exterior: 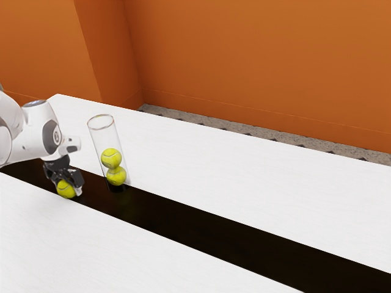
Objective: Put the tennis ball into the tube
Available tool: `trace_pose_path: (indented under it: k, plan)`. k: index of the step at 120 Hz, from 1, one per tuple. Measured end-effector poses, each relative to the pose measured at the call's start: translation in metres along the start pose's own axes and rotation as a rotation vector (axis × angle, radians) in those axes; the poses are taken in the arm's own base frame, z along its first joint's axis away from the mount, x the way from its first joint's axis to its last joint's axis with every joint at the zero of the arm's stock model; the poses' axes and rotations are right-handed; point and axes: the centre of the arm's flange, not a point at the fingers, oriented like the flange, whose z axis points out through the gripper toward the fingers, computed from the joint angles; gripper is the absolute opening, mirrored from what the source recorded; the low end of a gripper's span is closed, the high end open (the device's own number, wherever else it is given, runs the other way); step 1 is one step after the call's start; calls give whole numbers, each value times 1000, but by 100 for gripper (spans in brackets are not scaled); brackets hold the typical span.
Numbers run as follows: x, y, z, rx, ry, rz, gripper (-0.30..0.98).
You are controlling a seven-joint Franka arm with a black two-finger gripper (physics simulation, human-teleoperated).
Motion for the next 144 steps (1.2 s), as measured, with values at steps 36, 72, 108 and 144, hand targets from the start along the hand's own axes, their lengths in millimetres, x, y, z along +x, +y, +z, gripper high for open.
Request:
trace_pose_path:
  k: [36,72,108,144]
  plan:
    - [-7,-6,0,3,-6,3,58]
    - [-4,-5,-8,9,7,17,39]
    - [2,5,-54,29,70,35,28]
    - [-3,28,-151,70,138,77,16]
